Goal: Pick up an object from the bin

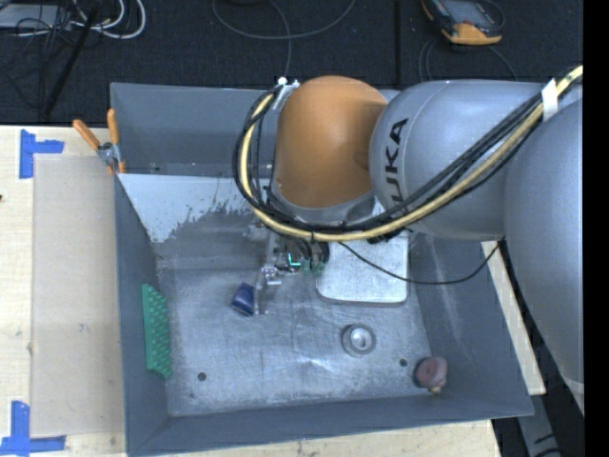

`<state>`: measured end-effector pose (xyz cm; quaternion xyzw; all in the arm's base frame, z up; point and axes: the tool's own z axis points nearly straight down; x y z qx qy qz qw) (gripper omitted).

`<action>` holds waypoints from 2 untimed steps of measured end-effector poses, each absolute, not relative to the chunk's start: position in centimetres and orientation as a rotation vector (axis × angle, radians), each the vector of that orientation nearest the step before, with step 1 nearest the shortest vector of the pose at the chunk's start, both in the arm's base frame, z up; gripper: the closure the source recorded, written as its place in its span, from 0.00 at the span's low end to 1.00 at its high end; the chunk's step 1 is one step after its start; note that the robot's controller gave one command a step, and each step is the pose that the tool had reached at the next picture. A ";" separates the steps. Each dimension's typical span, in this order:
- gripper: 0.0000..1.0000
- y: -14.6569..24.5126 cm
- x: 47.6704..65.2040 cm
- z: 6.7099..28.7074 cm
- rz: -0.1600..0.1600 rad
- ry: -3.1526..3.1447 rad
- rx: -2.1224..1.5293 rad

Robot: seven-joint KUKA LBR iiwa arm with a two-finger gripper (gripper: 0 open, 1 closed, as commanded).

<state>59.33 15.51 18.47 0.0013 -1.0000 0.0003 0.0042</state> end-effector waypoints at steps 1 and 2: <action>0.00 13.3 61.1 6.9 -0.003 -3.137 0.219; 1.00 13.4 61.3 7.5 -0.005 -3.142 0.215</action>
Offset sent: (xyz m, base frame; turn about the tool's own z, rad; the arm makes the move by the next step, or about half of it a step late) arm 0.0160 -0.0223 -0.1147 -0.1375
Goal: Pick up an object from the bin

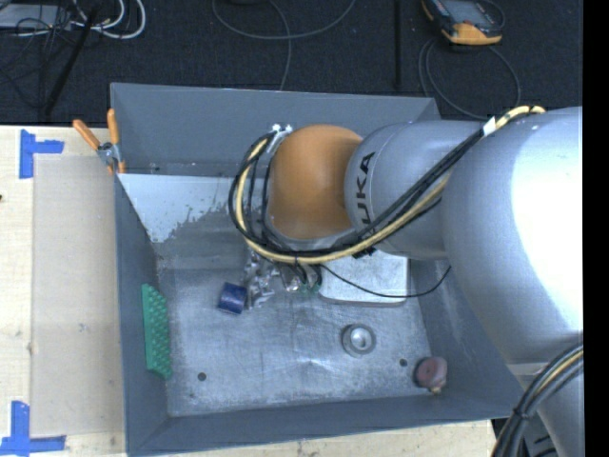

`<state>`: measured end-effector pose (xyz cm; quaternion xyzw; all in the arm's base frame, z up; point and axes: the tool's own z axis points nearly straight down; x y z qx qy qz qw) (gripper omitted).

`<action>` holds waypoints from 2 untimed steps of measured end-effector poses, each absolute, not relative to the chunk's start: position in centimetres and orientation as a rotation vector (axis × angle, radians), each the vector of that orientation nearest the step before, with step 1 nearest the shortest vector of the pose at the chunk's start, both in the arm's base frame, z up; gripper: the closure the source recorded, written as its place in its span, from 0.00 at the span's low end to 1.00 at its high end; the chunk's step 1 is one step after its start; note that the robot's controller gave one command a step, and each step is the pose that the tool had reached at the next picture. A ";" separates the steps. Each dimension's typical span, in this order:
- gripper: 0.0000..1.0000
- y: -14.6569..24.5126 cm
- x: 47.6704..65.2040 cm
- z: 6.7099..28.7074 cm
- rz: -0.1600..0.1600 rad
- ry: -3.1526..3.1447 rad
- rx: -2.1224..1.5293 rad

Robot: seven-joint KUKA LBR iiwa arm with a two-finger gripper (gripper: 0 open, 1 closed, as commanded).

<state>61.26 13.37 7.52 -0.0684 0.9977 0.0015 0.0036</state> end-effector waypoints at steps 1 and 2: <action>1.00 14.5 60.1 19.7 0.003 3.122 -0.260; 1.00 11.2 54.5 10.9 -0.003 3.151 -0.125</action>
Offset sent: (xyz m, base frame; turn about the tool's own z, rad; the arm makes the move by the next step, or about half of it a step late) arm -0.0137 0.0113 0.1176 -0.0331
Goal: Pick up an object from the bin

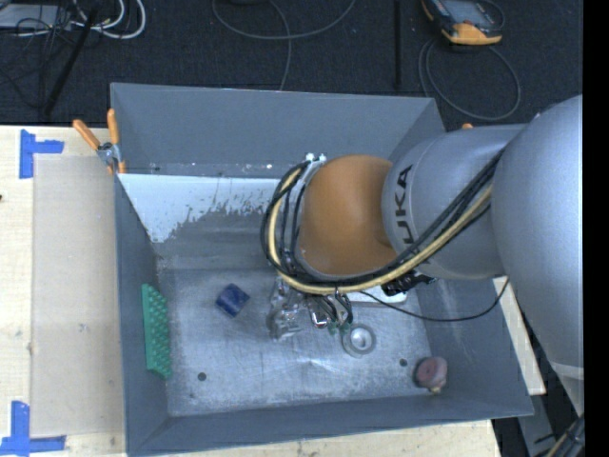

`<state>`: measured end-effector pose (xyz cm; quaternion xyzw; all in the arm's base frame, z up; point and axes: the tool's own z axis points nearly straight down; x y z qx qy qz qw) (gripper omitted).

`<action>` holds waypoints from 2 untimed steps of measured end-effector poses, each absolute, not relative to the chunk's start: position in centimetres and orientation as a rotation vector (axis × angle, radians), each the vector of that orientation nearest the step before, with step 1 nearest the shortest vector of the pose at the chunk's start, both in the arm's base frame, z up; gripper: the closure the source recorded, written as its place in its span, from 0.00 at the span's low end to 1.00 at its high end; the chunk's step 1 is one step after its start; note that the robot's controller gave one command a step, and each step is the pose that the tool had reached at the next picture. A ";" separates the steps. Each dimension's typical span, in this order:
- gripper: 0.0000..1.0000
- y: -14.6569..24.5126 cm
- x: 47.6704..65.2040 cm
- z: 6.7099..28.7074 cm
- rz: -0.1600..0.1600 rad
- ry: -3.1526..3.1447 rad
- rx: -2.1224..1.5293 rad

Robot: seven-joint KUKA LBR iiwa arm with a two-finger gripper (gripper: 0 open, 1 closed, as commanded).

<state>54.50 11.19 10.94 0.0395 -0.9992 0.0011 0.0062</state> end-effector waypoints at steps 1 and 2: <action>0.00 11.3 54.9 11.4 -0.001 -3.138 0.121; 0.00 17.2 58.4 7.1 0.000 -3.134 0.252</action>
Offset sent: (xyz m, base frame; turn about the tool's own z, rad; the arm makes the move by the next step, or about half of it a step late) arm 0.0000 0.0000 0.0000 0.0000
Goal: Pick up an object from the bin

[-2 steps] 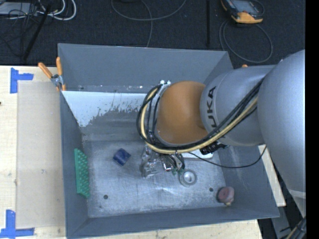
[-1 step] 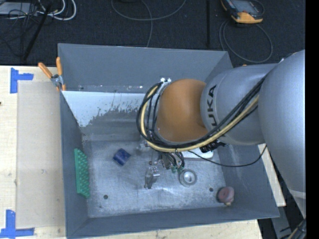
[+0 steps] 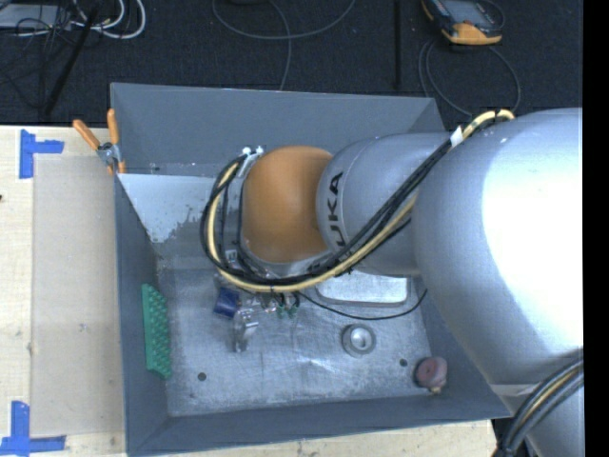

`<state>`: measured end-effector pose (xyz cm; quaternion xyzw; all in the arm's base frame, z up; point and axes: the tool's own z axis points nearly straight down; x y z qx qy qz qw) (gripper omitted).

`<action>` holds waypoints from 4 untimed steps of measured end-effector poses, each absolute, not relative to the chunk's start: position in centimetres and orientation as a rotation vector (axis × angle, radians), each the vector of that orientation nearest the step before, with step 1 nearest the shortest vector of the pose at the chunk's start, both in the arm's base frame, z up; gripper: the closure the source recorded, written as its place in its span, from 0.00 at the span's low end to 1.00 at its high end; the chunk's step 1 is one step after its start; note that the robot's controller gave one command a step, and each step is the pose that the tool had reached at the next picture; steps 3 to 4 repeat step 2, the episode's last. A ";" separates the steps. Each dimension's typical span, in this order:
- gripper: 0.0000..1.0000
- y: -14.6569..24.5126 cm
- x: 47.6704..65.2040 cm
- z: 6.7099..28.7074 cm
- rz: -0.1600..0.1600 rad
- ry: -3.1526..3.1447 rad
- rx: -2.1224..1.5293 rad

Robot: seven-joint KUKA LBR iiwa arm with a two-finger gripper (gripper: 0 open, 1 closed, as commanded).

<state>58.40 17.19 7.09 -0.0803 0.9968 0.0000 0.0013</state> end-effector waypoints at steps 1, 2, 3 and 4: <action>1.00 17.1 58.5 7.4 0.004 3.127 -0.244; 1.00 15.4 61.1 23.7 0.001 3.117 -0.301; 1.00 15.4 61.1 23.7 0.001 3.117 -0.301; 1.00 15.4 61.1 23.7 0.001 3.117 -0.301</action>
Offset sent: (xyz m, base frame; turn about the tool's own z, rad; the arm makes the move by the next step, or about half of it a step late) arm 0.0000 0.0000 0.0000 0.0000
